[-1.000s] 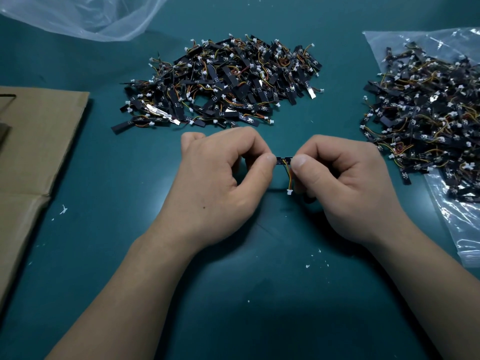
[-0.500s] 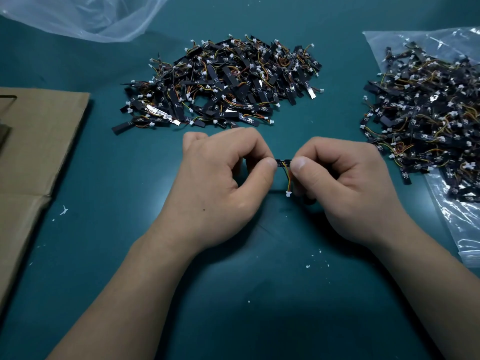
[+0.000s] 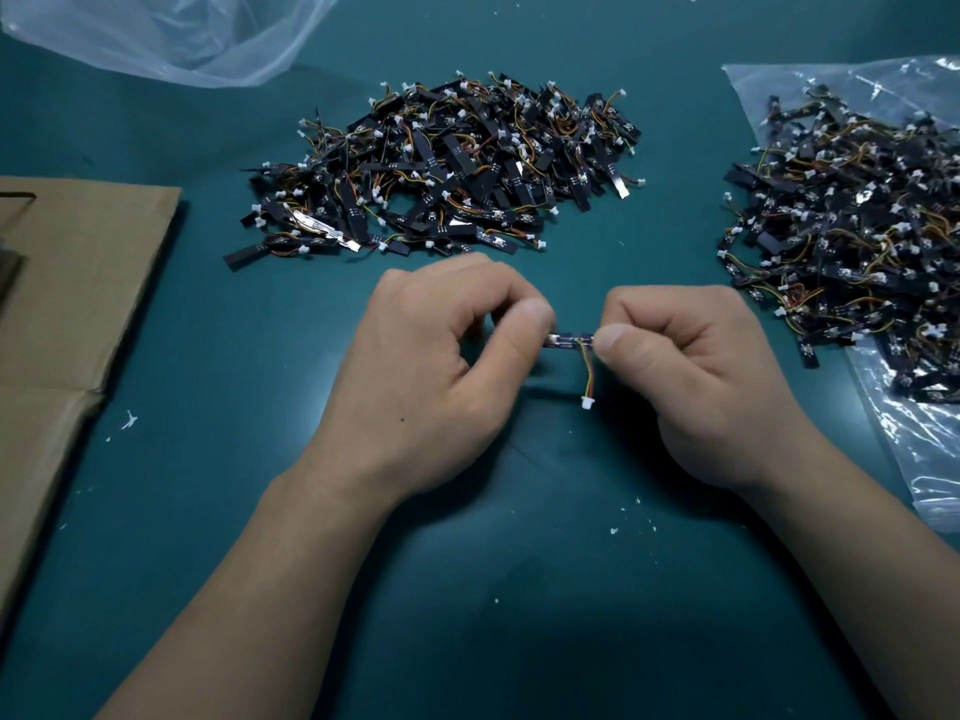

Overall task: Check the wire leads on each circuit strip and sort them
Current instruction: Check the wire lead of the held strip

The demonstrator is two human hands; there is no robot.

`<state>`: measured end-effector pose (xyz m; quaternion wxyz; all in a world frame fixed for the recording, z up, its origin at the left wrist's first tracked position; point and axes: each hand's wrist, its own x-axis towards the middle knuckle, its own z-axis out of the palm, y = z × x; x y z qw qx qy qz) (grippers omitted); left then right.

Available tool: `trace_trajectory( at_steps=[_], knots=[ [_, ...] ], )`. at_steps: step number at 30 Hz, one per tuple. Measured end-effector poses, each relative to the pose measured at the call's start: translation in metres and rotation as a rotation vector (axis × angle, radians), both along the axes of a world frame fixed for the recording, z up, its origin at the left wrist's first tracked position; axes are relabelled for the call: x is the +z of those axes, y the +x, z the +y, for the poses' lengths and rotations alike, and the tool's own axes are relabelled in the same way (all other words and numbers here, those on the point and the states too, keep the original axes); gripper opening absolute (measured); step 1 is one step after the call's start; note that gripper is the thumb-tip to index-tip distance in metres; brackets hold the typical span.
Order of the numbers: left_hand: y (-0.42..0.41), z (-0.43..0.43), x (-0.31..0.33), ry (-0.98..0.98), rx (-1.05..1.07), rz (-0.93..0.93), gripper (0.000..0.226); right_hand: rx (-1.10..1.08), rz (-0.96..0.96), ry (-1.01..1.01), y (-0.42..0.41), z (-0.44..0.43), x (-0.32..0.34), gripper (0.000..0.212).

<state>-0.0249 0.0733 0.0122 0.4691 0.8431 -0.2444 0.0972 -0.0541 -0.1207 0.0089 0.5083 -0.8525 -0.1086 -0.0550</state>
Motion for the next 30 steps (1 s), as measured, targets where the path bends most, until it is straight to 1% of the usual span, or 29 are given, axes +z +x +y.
trace_trajectory(
  at_steps=[2, 3, 4, 5, 6, 8, 10, 11, 15, 19, 21, 23, 25, 27, 28, 29, 30],
  knots=[
    [0.002, 0.003, 0.0, -0.013, 0.18, -0.091, 0.021, -0.012, 0.01, 0.093, 0.001, -0.001, 0.0, 0.039],
    [0.005, 0.006, 0.0, 0.023, 0.324, -0.131, 0.021, -0.028, 0.012, 0.139, 0.002, -0.002, 0.0, 0.04],
    [0.009, 0.01, 0.0, 0.082, 0.478, -0.132, 0.025, -0.044, 0.012, 0.166, 0.002, -0.002, 0.0, 0.042],
    [0.012, 0.013, 0.0, 0.151, 0.598, -0.083, 0.033, -0.057, 0.01, 0.169, 0.002, -0.002, 0.0, 0.043],
    [0.014, 0.015, 0.0, 0.223, 0.655, -0.003, 0.043, -0.064, 0.006, 0.152, 0.002, -0.001, -0.001, 0.044],
    [0.016, 0.016, -0.003, 0.389, 0.651, 0.133, 0.056, -0.064, 0.001, 0.099, 0.002, 0.001, -0.003, 0.043],
    [0.016, 0.015, -0.008, 0.535, 0.62, 0.176, 0.054, -0.055, 0.01, 0.075, 0.002, 0.001, -0.002, 0.039],
    [0.015, 0.014, -0.01, 0.561, 0.626, 0.168, 0.051, -0.052, 0.015, 0.069, 0.002, 0.001, -0.002, 0.036],
    [0.015, 0.017, -0.01, 0.487, 0.706, 0.138, 0.042, -0.06, 0.004, 0.045, 0.002, 0.0, -0.001, 0.031],
    [0.016, 0.018, -0.011, 0.449, 0.713, 0.12, 0.035, -0.058, -0.004, 0.05, 0.002, -0.001, -0.001, 0.031],
    [0.016, 0.017, -0.01, 0.406, 0.716, 0.116, 0.031, -0.045, 0.002, 0.075, 0.002, -0.002, -0.001, 0.032],
    [0.015, 0.017, -0.01, 0.386, 0.718, 0.109, 0.021, -0.038, 0.001, 0.12, 0.002, -0.001, -0.002, 0.033],
    [0.015, 0.017, -0.01, 0.379, 0.711, 0.103, 0.014, -0.075, -0.035, 0.217, 0.003, 0.0, -0.001, 0.03],
    [0.015, 0.016, -0.009, 0.363, 0.703, 0.089, 0.012, -0.158, -0.071, 0.426, 0.005, -0.002, 0.0, 0.019],
    [0.014, 0.015, -0.007, 0.346, 0.698, 0.071, 0.012, -0.207, -0.068, 0.514, 0.007, -0.005, 0.001, 0.021],
    [0.014, 0.015, -0.006, 0.318, 0.691, 0.041, 0.012, -0.242, -0.05, 0.559, 0.009, -0.008, 0.001, 0.026],
    [0.014, 0.014, -0.005, 0.274, 0.676, 0.001, 0.012, -0.257, -0.029, 0.559, 0.01, -0.009, 0.0, 0.03]
  ],
)
